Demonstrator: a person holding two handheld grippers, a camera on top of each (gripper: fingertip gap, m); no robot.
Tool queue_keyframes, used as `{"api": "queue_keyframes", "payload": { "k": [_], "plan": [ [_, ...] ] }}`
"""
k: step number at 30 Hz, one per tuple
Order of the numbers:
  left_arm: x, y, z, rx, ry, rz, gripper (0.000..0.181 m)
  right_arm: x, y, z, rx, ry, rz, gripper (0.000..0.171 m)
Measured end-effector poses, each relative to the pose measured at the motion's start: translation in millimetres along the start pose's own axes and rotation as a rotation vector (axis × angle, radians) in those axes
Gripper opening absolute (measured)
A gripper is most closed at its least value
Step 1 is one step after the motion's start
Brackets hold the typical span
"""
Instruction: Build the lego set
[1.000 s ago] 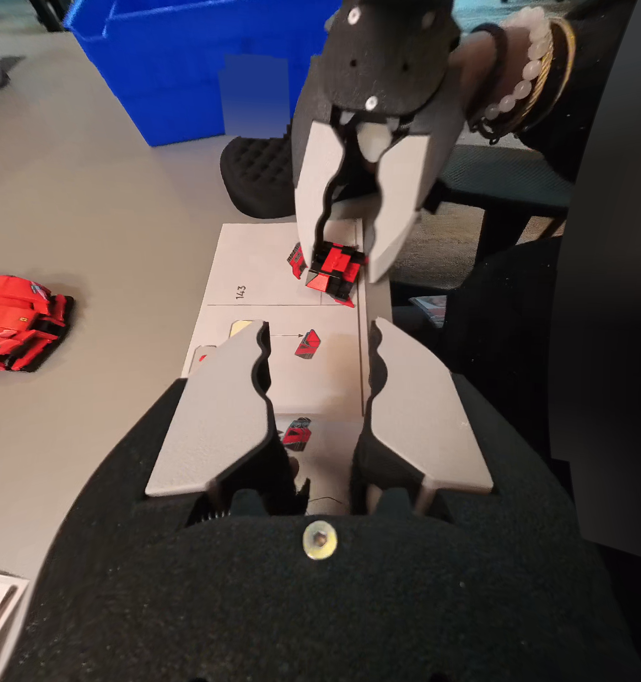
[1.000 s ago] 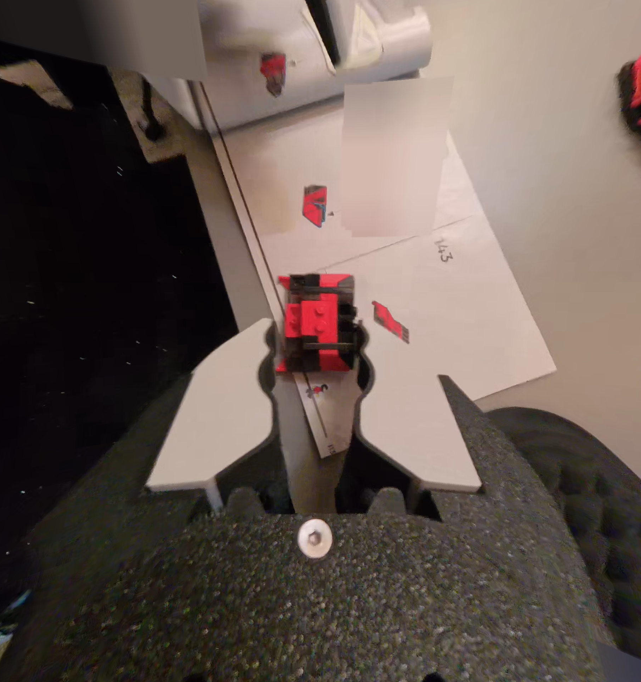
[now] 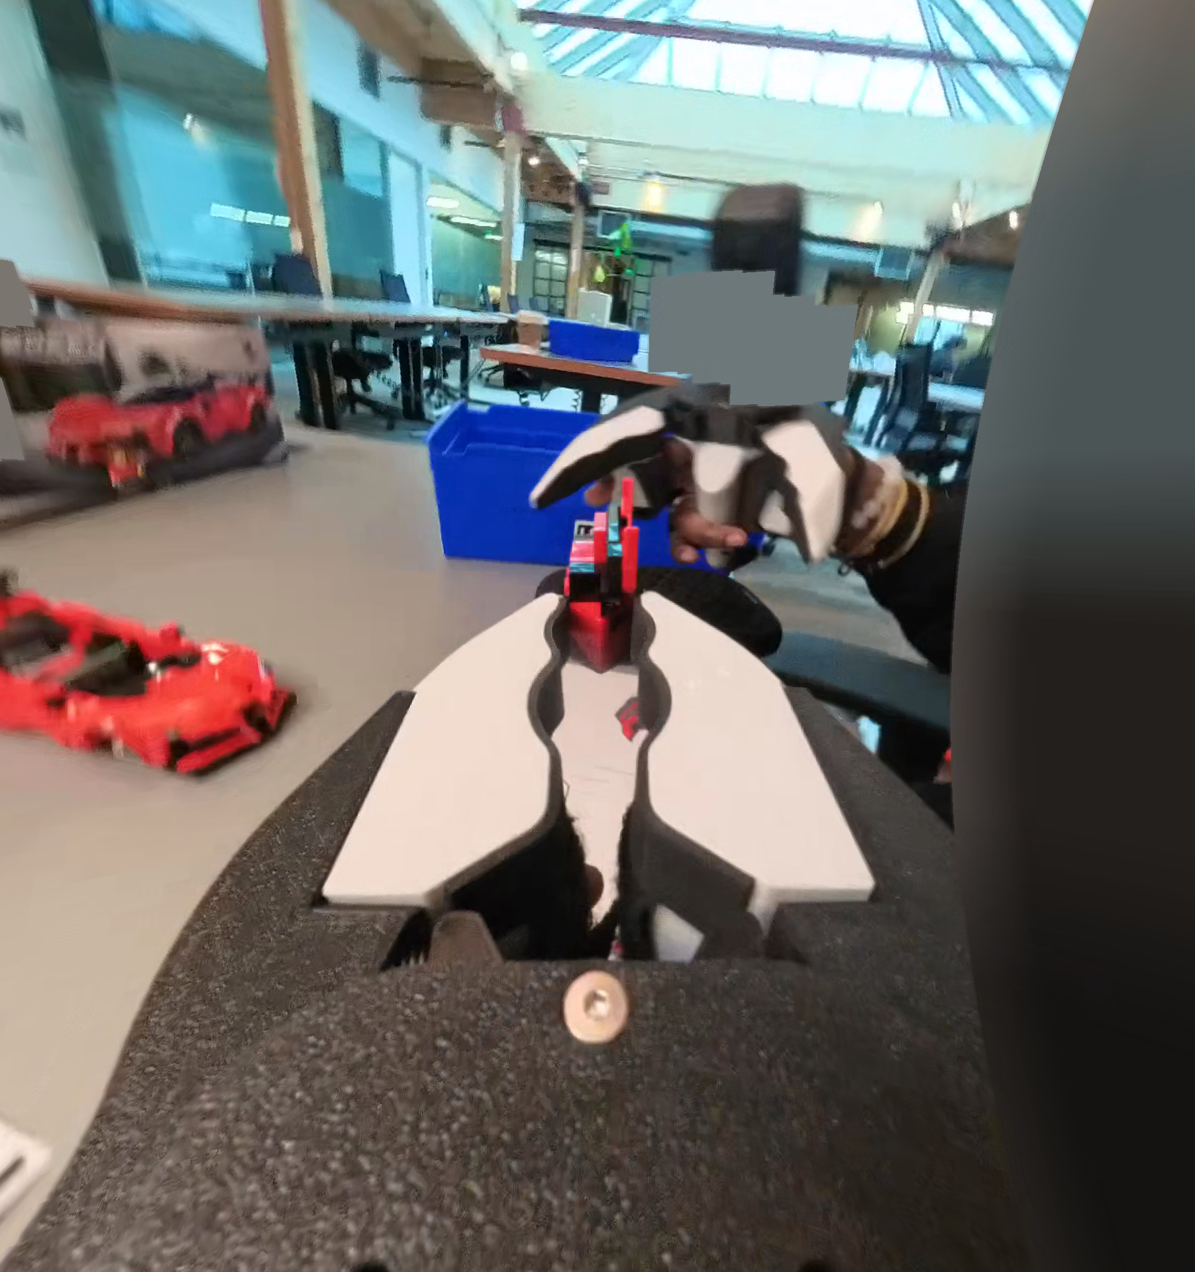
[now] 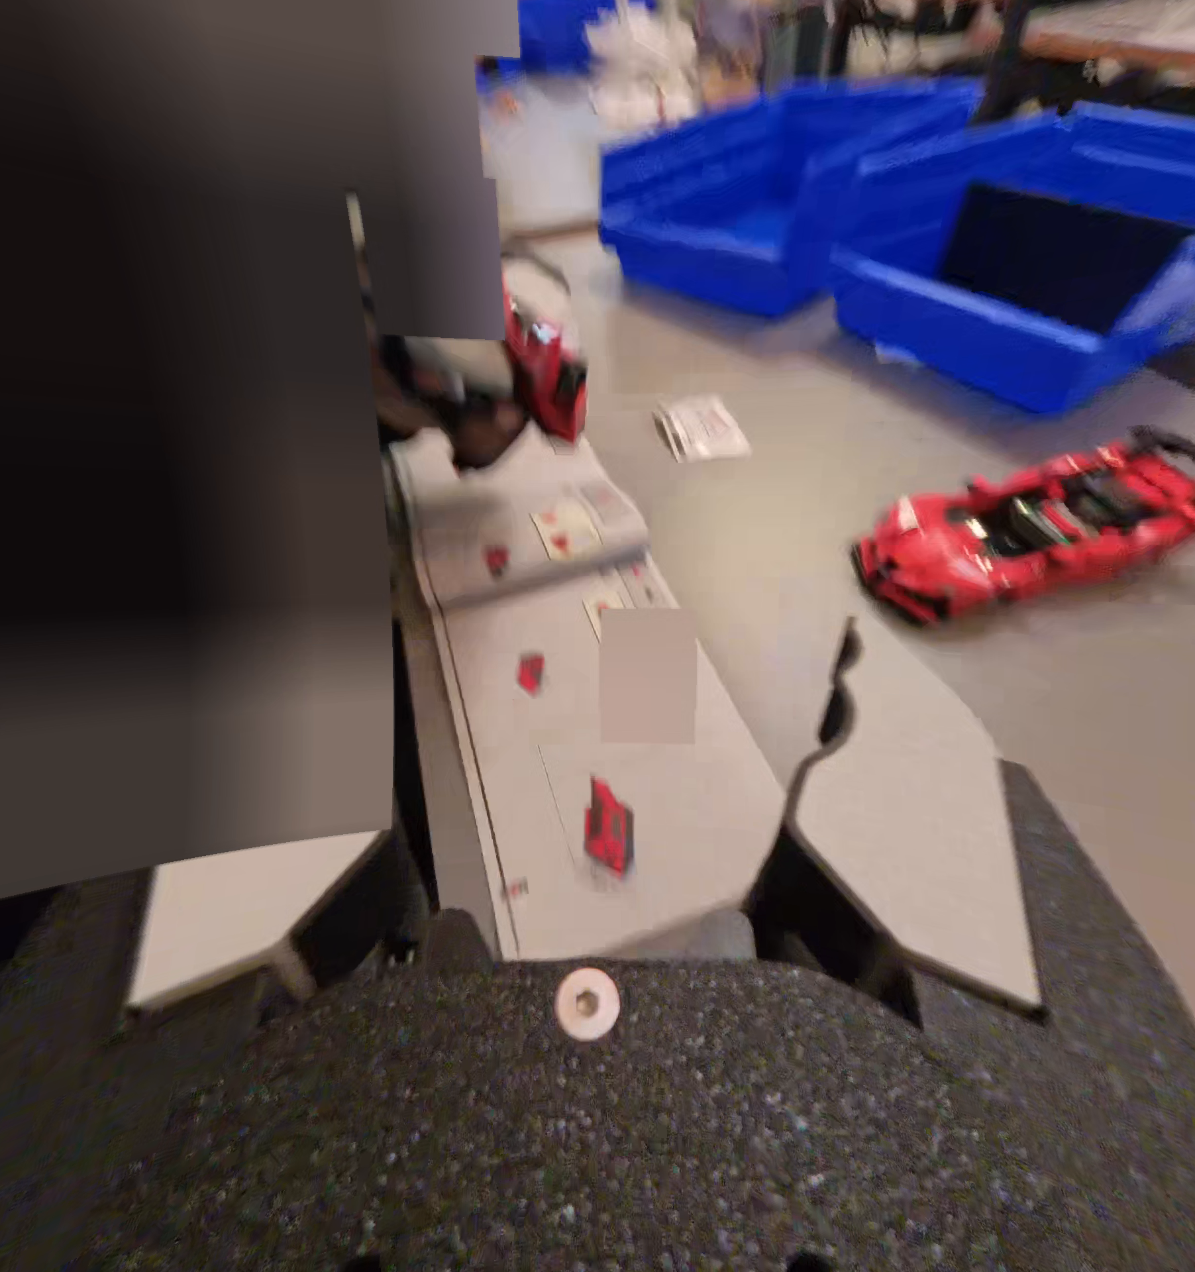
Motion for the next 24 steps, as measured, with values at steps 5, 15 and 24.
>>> {"api": "queue_keyframes", "payload": {
  "k": [5, 15, 24],
  "plan": [
    [-18, 25, -16, -0.298, 0.008, 0.049, 0.017, -1, 36, -44, 0.037, 0.285, -0.016, 0.139],
    [-14, 44, -40, -0.650, 0.097, 0.007, 0.017, 10, 53, -72, 0.092, 0.446, -0.020, 0.117],
    [-11, 47, -44, -0.682, 0.142, 0.070, 0.017, 14, 55, -75, 0.094, 0.485, -0.034, 0.119]
  ]
}}
Point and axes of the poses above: each gripper's, where its closed fingertips meet, x out along the fingers, z out of its top, y = z × x across the jaws, the point moved 10 cm from there along -x, back along the fingers, and after that the axes turned 1 degree about -x, right-handed, at the moved point
